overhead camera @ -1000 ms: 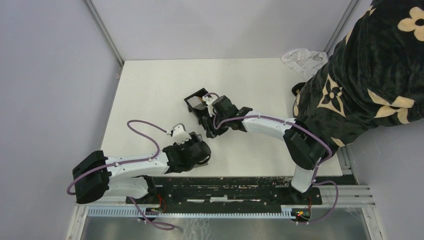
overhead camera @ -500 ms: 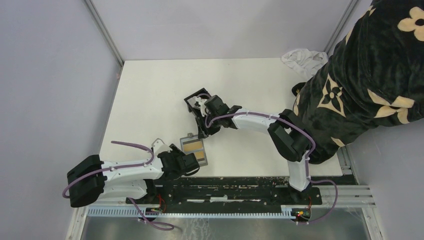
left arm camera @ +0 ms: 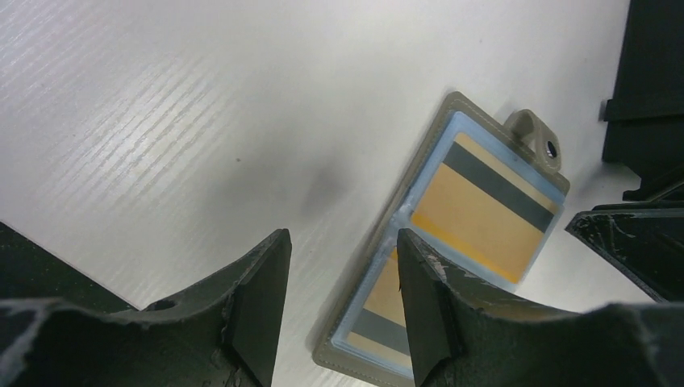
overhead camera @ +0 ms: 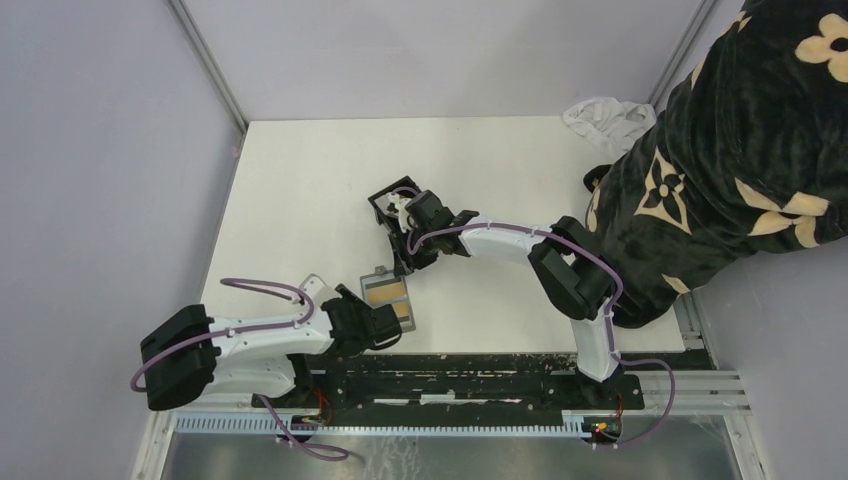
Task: Put the credit cards into the card holder
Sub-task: Insert the credit card into the card holder, then adjust the card holder at the center of the board.
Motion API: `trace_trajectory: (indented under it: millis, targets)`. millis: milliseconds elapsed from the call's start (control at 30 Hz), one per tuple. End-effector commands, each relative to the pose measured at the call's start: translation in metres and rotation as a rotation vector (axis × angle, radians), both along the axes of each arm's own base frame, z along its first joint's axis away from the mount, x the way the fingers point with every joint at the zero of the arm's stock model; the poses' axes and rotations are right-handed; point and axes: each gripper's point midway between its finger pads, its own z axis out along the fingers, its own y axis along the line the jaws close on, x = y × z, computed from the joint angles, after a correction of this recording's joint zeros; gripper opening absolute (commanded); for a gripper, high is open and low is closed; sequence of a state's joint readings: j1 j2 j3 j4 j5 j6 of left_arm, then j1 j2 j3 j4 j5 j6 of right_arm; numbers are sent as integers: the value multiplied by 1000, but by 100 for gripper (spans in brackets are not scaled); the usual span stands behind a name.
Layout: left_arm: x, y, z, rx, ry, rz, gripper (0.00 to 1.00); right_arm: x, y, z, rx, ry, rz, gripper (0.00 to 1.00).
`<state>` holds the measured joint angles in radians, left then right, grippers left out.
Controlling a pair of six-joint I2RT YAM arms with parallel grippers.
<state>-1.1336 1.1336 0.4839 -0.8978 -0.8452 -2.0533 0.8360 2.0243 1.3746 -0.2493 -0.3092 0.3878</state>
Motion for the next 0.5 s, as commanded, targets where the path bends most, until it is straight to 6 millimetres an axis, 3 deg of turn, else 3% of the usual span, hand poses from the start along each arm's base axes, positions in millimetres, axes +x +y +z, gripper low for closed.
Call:
trace_trajectory:
  millis: [0, 200, 467]
  targets:
    - [21, -8, 29, -42, -95, 134, 59, 7, 5, 21, 32, -50, -9, 49]
    - [42, -13, 20, -89, -54, 157, 58, 4, 1, 27, 35, -59, -5, 48]
    - [48, -6, 2, -121, -2, 150, 55, 2, 2, 26, 47, -51, -14, 48]
